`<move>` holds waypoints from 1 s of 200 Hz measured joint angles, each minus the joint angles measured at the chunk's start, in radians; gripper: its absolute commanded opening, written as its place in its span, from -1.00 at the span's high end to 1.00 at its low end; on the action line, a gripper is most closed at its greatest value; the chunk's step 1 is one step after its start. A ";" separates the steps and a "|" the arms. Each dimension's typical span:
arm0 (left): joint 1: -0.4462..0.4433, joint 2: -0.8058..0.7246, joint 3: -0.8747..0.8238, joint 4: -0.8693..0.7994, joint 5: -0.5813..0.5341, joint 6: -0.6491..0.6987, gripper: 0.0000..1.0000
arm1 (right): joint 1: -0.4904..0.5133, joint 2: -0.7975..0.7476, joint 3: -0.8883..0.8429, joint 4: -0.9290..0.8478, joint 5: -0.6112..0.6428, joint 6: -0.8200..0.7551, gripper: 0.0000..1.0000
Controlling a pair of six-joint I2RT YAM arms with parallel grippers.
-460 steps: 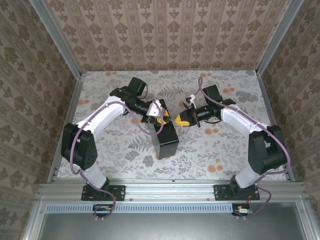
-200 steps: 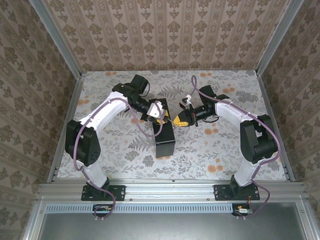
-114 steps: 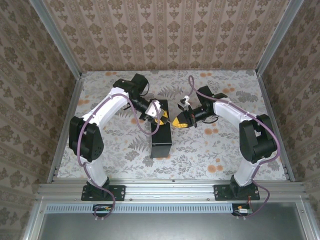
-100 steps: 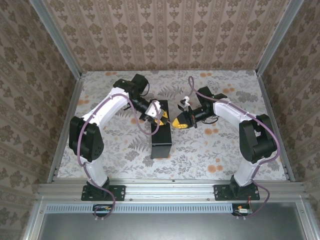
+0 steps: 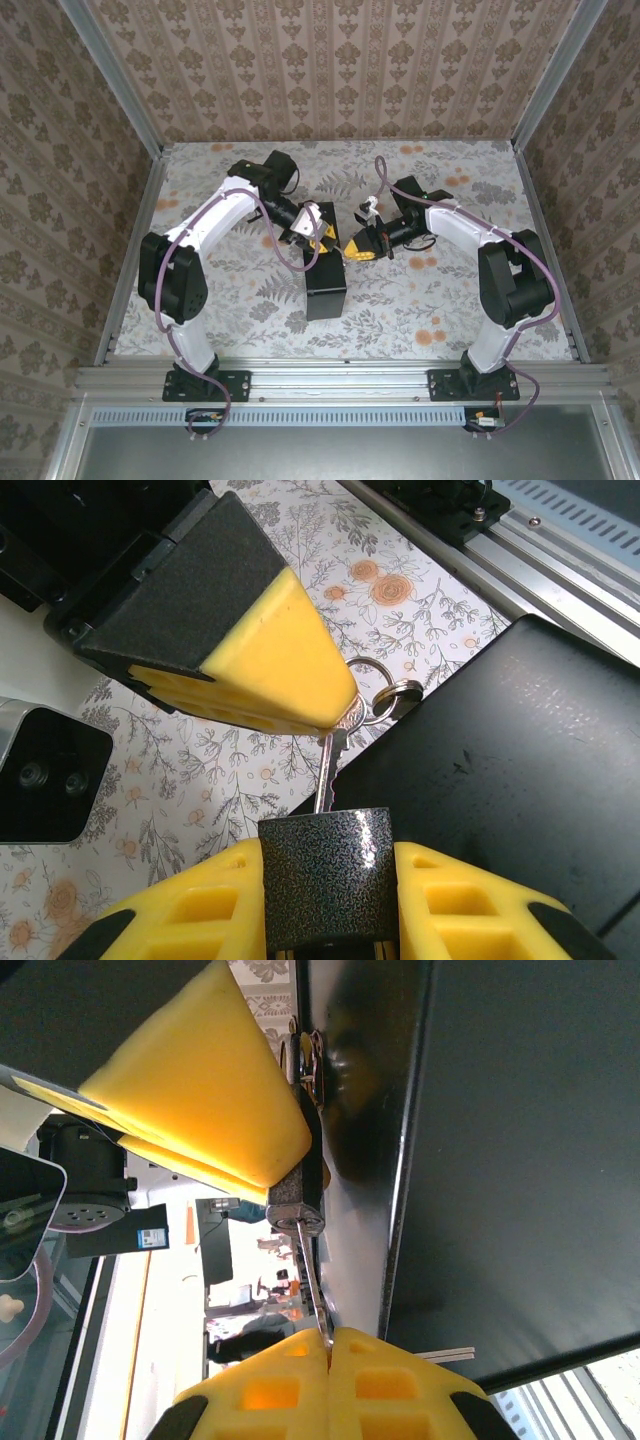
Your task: Unlock the padlock with the key
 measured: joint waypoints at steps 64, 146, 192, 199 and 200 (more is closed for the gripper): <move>-0.004 0.000 -0.001 0.018 -0.007 0.000 0.66 | -0.023 0.000 0.002 0.008 0.004 0.042 1.00; -0.003 0.000 0.000 0.019 -0.018 -0.001 0.67 | -0.037 0.000 0.018 0.023 0.031 0.077 1.00; -0.004 0.000 -0.001 0.019 -0.019 -0.004 0.67 | -0.041 -0.001 0.018 0.041 0.035 0.099 1.00; -0.003 0.000 -0.001 0.019 -0.020 -0.006 0.67 | -0.038 -0.001 0.018 0.049 0.035 0.108 1.00; -0.003 0.000 0.000 0.019 -0.021 -0.006 0.67 | -0.038 -0.001 0.018 0.050 0.035 0.110 1.00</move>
